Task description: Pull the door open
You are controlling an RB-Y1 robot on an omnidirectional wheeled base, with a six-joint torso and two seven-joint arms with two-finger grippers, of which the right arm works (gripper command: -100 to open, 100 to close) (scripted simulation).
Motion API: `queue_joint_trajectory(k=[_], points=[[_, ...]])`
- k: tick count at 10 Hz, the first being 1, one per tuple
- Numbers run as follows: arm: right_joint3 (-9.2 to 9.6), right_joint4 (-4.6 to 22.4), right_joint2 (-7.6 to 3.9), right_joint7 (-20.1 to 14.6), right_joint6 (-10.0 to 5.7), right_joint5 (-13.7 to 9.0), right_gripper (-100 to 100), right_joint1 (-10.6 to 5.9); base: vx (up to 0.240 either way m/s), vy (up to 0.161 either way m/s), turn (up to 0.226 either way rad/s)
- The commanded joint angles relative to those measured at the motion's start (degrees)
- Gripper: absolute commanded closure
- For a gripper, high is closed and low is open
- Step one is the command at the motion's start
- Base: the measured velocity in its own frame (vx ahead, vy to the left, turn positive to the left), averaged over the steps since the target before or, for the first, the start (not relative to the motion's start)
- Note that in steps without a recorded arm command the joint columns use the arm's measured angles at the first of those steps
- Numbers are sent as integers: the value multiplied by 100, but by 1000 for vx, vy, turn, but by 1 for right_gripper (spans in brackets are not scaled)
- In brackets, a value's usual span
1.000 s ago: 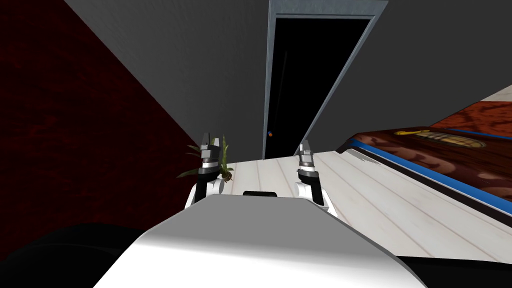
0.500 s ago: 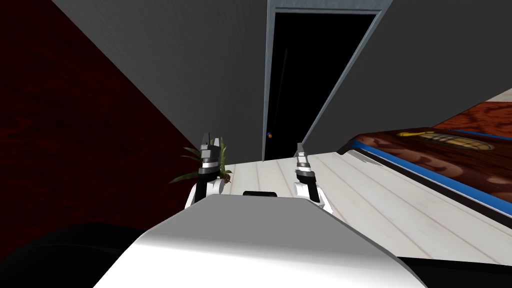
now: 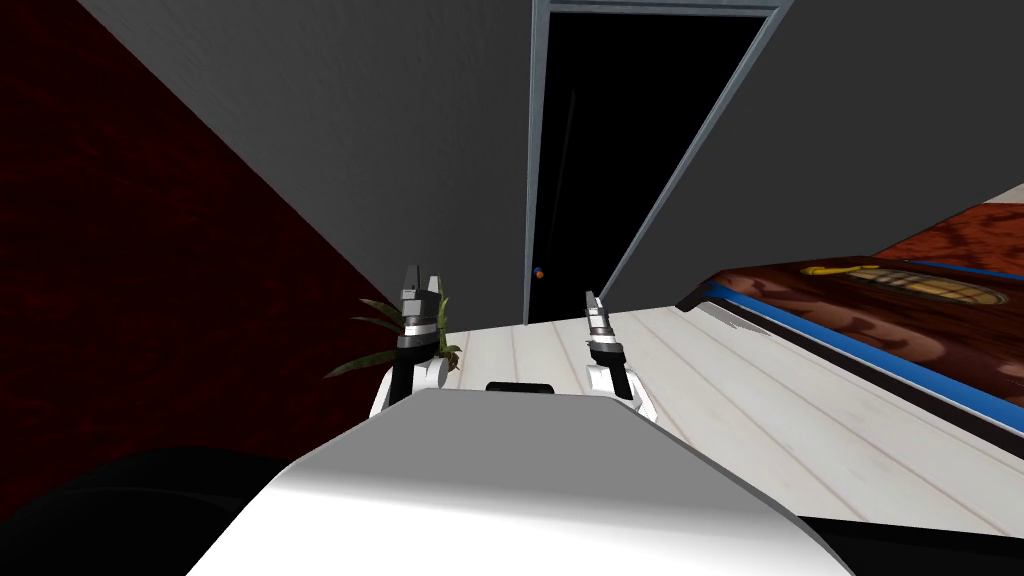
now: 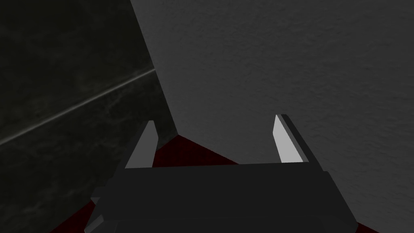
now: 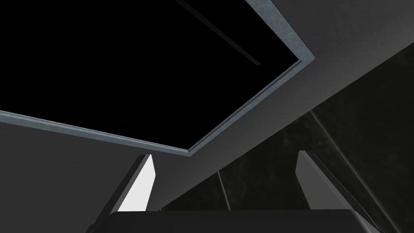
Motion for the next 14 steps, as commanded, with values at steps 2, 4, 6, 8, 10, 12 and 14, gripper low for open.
queue_joint_trajectory(k=[2,4,6,8,10,12,14], points=[[-53,445,-23,304,-100,154,-100,-164,91,-35,4],[-95,766,-41,526,-183,270,-100,-275,104,-23,1],[-138,1106,-58,749,-266,387,-100,-386,107,-9,4],[-180,1437,-73,972,-350,504,-100,-498,92,10,3],[-222,1769,-84,1196,-433,621,-100,-609,99,-4,2],[-265,2101,-95,1419,-516,738,-100,-721,104,-12,4],[-306,2425,-101,1637,-598,853,-100,-830,97,-12,3]])
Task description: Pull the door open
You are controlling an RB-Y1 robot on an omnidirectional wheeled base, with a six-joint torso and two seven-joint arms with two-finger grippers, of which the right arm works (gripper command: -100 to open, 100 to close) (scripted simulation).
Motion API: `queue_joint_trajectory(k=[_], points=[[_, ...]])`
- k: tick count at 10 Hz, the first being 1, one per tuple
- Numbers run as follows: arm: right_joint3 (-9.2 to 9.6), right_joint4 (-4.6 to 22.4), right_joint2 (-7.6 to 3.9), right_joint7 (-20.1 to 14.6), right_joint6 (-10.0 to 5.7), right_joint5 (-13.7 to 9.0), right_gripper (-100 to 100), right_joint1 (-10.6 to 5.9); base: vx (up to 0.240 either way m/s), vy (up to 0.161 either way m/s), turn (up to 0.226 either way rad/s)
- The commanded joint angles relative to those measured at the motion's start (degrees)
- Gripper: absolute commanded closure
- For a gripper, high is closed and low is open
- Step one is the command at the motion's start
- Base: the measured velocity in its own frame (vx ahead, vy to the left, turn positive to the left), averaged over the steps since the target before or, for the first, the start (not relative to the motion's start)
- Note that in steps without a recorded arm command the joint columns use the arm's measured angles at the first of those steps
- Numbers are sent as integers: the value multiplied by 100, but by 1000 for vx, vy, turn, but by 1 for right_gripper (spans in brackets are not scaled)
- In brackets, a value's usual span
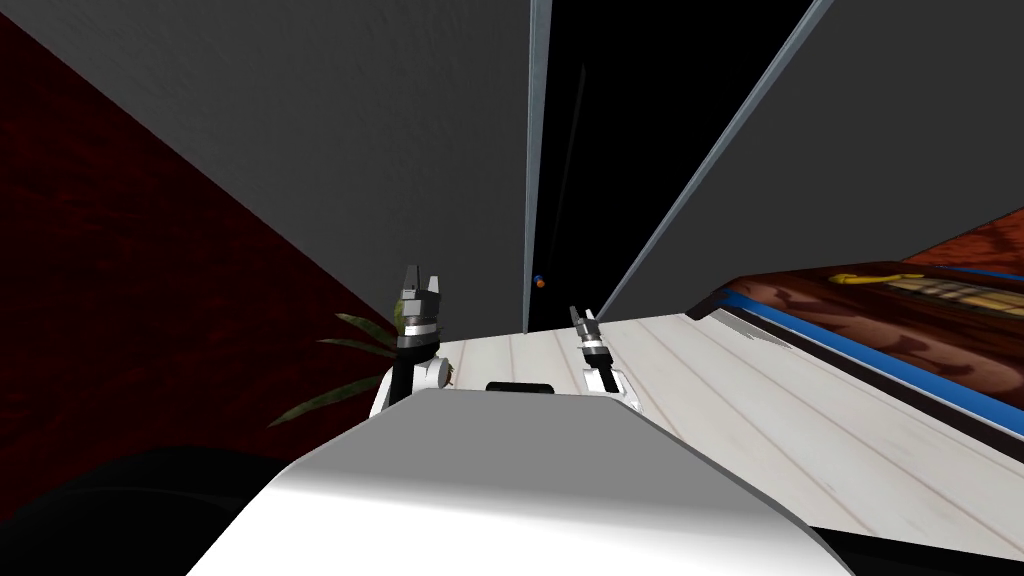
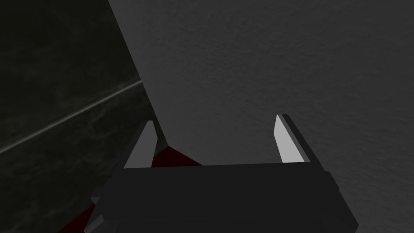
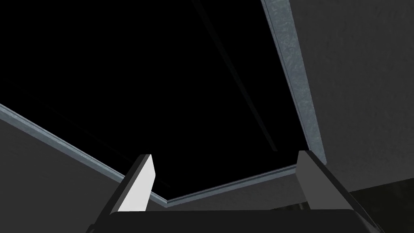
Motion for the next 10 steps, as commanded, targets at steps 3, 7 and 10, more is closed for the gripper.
queue_joint_trajectory(k=[3,7,10], points=[[-77,621,3,419,-162,210,-100,-219,98,13,3],[-155,1231,0,830,-315,425,-100,-425,93,6,1],[-210,1661,1,1120,-423,577,-100,-569,109,15,0]])
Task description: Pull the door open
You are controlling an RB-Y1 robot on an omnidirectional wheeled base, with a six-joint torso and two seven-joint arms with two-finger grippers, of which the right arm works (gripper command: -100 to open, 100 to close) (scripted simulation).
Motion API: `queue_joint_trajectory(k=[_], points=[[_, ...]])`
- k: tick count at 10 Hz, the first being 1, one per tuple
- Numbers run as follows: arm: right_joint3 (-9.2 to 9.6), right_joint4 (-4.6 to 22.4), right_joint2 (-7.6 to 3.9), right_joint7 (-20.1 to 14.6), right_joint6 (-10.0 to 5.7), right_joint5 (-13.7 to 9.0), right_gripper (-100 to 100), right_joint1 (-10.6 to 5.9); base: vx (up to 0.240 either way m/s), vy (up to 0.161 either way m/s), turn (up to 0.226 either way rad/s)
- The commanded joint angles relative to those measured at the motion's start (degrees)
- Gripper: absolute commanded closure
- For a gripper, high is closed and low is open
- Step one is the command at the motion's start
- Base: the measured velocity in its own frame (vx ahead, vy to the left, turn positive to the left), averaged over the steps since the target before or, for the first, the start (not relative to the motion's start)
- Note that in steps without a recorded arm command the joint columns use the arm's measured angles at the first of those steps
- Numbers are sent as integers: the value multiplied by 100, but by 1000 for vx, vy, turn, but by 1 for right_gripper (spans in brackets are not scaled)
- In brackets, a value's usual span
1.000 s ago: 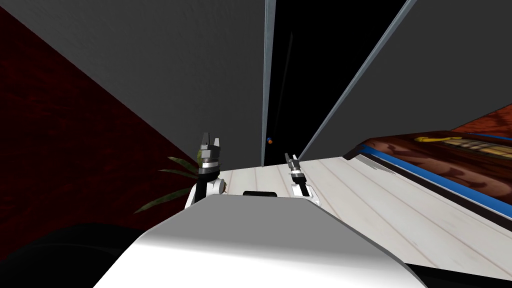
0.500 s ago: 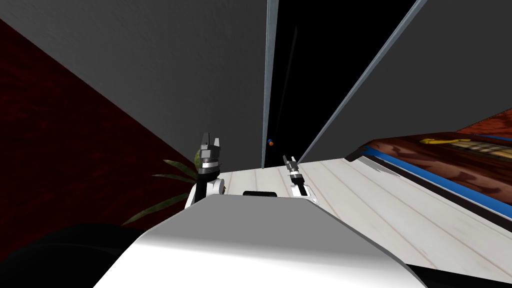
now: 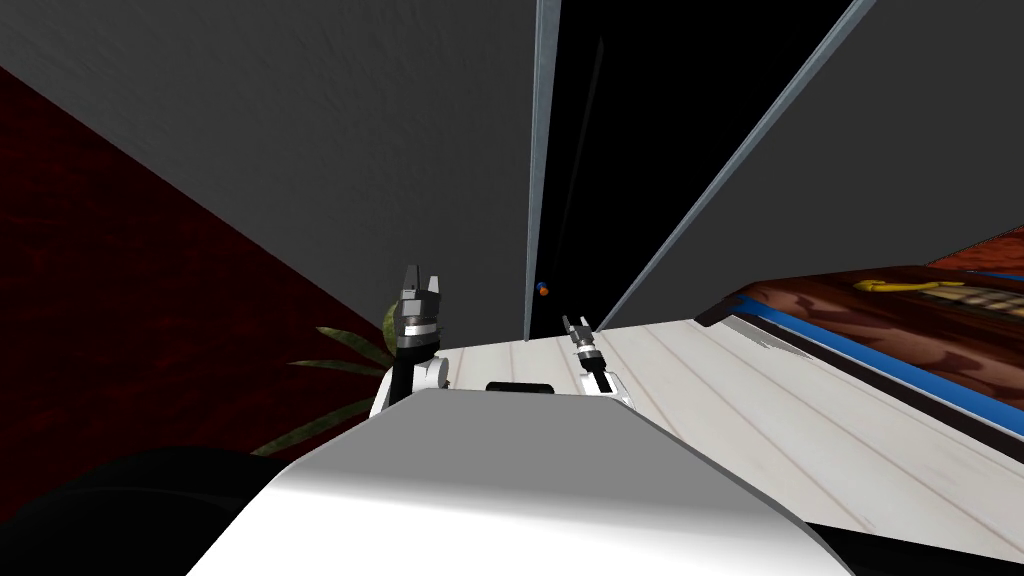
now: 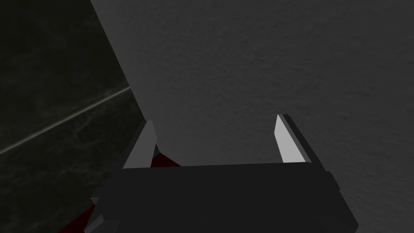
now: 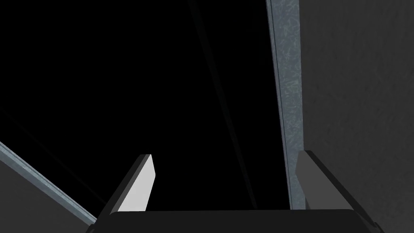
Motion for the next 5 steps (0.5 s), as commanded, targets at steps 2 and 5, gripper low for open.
queue_joint_trajectory(k=[2,5], points=[[-56,411,-6,257,-109,124,-100,-154,94,11,0],[-104,790,0,513,-204,258,-100,-281,95,13,-1]])
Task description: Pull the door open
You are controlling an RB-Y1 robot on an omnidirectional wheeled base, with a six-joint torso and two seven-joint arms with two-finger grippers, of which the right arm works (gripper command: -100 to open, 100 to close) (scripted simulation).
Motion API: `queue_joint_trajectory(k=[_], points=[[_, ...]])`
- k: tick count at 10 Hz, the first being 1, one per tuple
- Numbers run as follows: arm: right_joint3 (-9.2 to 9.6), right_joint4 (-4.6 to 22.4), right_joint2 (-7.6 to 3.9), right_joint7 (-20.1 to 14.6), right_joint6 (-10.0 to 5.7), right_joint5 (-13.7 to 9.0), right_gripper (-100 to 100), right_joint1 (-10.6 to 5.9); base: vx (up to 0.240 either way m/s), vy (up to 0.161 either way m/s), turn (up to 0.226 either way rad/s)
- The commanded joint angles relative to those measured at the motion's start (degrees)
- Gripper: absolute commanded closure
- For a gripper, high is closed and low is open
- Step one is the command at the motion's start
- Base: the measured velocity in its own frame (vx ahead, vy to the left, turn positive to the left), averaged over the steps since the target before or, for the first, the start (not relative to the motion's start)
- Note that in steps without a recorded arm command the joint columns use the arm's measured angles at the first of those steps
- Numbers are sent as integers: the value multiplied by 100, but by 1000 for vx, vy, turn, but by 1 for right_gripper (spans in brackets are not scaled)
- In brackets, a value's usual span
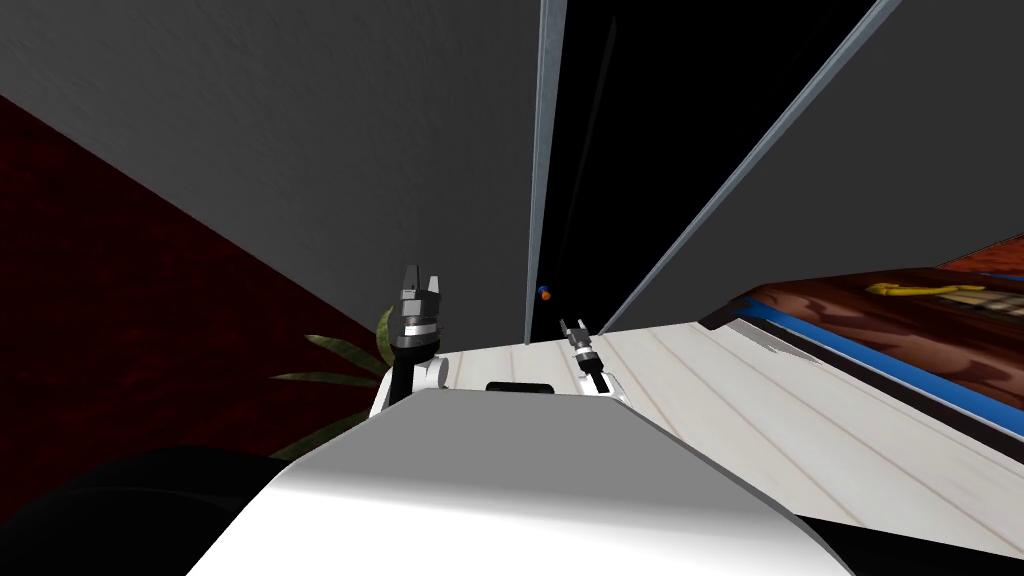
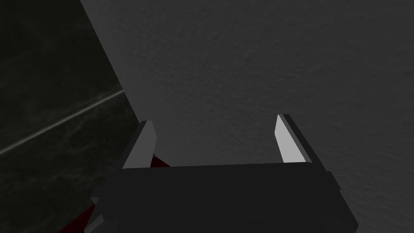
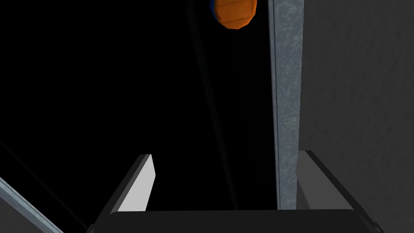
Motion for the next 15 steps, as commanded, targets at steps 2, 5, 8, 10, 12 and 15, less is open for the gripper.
queue_joint_trajectory(k=[2,5,8,10,12,15], points=[[-46,342,1,222,-97,108,-100,-117,84,16,-3],[-86,654,9,432,-176,218,-100,-222,91,10,-3],[-122,936,18,622,-247,317,-100,-317,73,27,-6],[-147,1138,26,758,-297,389,-100,-385,85,22,-9],[-177,1371,37,915,-356,471,-100,-463,110,44,-14],[-298,1346,11,922,-349,375,-100,-430,13,-13,164]])
